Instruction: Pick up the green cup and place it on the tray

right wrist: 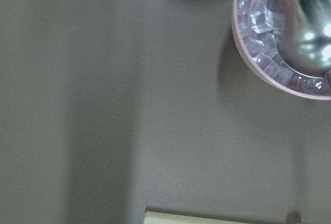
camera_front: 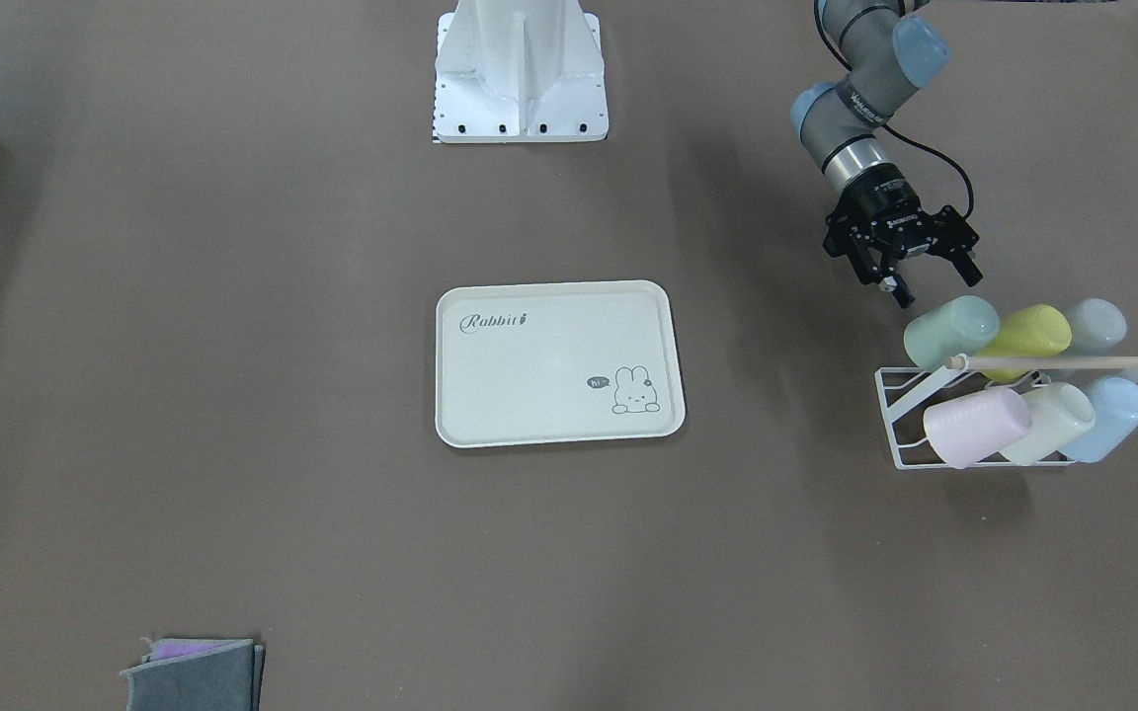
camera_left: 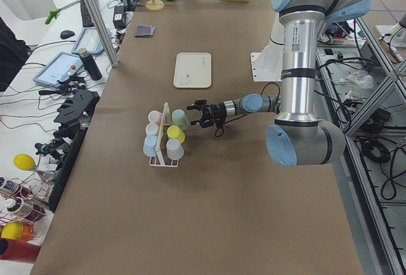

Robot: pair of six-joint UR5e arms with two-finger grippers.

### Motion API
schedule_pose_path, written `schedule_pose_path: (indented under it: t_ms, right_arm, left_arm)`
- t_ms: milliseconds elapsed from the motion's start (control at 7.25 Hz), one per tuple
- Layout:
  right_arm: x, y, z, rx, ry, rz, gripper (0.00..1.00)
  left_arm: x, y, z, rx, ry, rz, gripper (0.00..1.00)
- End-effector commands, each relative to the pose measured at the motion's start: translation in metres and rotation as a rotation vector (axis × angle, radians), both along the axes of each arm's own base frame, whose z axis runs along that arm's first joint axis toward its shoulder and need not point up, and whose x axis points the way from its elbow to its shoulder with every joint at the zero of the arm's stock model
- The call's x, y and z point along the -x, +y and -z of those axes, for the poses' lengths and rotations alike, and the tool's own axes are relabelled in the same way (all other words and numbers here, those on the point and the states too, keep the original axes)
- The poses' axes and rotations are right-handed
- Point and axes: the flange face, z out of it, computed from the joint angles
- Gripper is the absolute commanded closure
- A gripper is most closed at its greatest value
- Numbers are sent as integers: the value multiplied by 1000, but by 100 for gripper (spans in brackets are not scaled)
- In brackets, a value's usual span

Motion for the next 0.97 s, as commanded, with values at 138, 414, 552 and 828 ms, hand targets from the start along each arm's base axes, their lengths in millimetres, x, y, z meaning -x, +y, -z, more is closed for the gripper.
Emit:
schedule_pose_path:
  t_ms: [138, 414, 552, 828]
  right_arm:
    - [-15, 0, -10, 47, 119, -12, 0]
    - [-15, -5, -5, 28, 116, -19, 0]
    - [-15, -6, -4, 29, 112, -21, 0]
    - [-13, -5, -1, 81, 80, -76, 0]
  left_arm:
    - [-4, -5, -3, 0, -4, 9, 2]
    - [-5, -11, -3, -4, -1, 19, 3]
    - [-4, -11, -4, -3, -2, 21, 3]
    - [-1, -16, -7, 6, 0, 34, 3]
